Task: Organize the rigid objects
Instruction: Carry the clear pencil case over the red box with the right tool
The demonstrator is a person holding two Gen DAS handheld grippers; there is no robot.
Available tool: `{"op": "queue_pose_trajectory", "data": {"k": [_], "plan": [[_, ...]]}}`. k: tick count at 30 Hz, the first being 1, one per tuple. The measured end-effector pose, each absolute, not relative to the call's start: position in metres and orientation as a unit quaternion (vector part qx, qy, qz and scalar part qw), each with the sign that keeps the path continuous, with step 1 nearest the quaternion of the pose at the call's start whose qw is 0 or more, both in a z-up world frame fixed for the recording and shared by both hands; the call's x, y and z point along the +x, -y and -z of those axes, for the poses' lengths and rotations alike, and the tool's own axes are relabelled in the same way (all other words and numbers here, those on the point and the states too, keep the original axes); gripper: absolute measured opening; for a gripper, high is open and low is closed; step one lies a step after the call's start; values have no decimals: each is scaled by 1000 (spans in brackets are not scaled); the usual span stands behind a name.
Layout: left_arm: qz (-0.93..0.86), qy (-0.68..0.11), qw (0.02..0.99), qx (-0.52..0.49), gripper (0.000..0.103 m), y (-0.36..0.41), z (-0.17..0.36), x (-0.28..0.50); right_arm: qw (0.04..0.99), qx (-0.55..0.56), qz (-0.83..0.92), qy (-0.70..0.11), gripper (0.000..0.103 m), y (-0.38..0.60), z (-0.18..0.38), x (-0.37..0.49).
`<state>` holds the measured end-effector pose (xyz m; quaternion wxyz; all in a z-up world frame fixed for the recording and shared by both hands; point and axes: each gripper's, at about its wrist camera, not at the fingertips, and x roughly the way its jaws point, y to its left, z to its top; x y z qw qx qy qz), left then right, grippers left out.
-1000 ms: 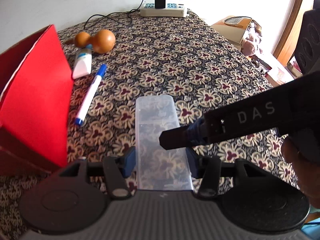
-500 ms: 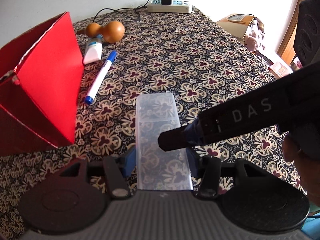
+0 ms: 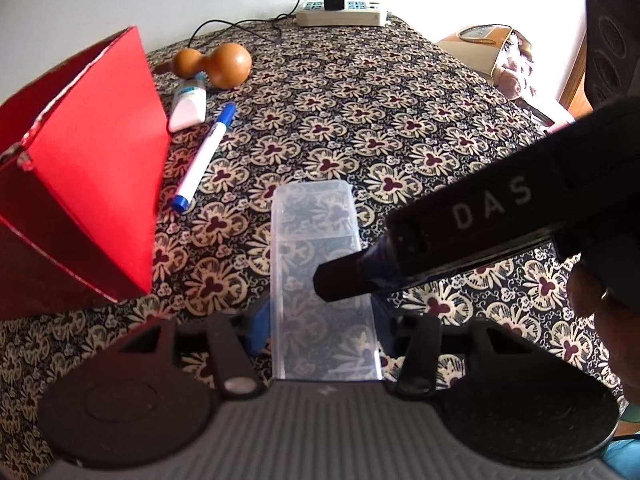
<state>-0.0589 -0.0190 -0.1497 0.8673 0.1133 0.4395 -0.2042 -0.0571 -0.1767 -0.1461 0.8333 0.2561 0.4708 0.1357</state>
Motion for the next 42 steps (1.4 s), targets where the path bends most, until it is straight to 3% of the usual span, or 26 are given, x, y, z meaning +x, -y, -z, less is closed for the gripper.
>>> {"op": "queue_pose_trajectory", "data": {"k": [14, 28, 42], "plan": [[206, -381, 897, 91, 50, -13, 90, -85, 852, 247, -207, -413, 11, 157, 99, -80], [213, -272, 937, 59, 49, -78, 21, -78, 886, 232, -239, -322, 11, 106, 38, -65], [184, -242, 952, 41, 49, -193, 11, -13, 899, 201, -256, -292, 11, 7, 33, 14]]}}
